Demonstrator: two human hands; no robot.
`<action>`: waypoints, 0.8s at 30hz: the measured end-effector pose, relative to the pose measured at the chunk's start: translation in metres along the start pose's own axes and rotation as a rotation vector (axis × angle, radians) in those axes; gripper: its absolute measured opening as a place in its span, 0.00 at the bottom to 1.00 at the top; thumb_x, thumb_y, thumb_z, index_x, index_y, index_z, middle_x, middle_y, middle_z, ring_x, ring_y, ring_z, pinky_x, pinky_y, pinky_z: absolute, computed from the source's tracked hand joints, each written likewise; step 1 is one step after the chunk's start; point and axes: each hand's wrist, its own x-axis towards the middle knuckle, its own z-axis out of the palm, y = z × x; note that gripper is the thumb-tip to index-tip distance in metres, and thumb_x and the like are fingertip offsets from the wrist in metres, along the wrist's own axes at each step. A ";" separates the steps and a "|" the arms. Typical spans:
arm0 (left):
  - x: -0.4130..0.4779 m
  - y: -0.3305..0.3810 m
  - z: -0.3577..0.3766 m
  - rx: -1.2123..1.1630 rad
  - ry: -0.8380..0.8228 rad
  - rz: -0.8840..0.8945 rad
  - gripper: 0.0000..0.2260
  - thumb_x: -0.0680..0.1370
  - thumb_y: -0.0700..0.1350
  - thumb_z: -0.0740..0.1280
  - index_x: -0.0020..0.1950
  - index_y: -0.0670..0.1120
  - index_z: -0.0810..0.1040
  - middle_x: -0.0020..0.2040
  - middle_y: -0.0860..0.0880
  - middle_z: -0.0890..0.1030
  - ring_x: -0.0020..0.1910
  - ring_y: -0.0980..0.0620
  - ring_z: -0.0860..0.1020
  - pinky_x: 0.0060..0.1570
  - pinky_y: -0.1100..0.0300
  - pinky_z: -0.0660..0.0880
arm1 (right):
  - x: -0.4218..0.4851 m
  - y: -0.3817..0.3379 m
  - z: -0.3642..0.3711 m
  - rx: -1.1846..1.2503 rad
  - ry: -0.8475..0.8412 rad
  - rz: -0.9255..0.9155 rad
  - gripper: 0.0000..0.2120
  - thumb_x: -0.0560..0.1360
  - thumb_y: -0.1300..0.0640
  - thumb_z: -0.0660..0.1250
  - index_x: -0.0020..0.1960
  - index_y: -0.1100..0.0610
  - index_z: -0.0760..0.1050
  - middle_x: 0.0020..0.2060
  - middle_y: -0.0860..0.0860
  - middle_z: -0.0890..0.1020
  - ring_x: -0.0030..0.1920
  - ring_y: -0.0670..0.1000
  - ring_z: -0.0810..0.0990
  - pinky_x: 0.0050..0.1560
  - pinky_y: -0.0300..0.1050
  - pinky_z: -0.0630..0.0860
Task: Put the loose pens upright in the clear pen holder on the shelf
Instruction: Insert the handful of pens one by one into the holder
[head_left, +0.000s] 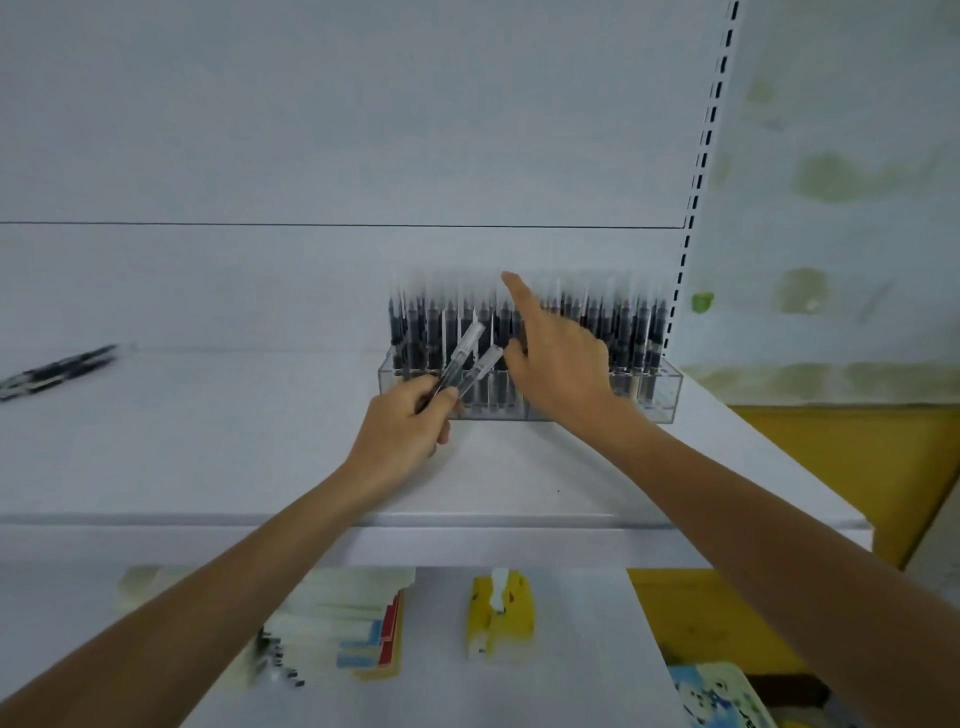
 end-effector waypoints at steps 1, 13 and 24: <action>0.000 0.001 0.000 -0.011 0.003 -0.006 0.12 0.80 0.45 0.60 0.40 0.42 0.77 0.25 0.52 0.73 0.21 0.58 0.67 0.25 0.68 0.64 | 0.001 0.001 -0.002 -0.056 0.007 -0.021 0.32 0.78 0.59 0.58 0.77 0.48 0.48 0.34 0.49 0.70 0.46 0.55 0.76 0.38 0.45 0.68; 0.010 0.025 0.027 -0.214 -0.001 -0.006 0.14 0.81 0.44 0.56 0.36 0.44 0.71 0.25 0.47 0.70 0.17 0.58 0.65 0.19 0.67 0.60 | -0.012 -0.006 -0.015 0.817 -0.022 0.188 0.20 0.73 0.58 0.71 0.61 0.56 0.68 0.39 0.55 0.83 0.42 0.52 0.83 0.51 0.51 0.79; 0.008 0.011 0.028 -0.321 0.037 -0.135 0.19 0.82 0.47 0.54 0.35 0.43 0.75 0.25 0.50 0.70 0.18 0.61 0.63 0.20 0.69 0.59 | 0.033 0.030 -0.057 0.576 0.386 -0.061 0.18 0.75 0.63 0.66 0.63 0.58 0.69 0.39 0.47 0.77 0.39 0.46 0.79 0.45 0.41 0.80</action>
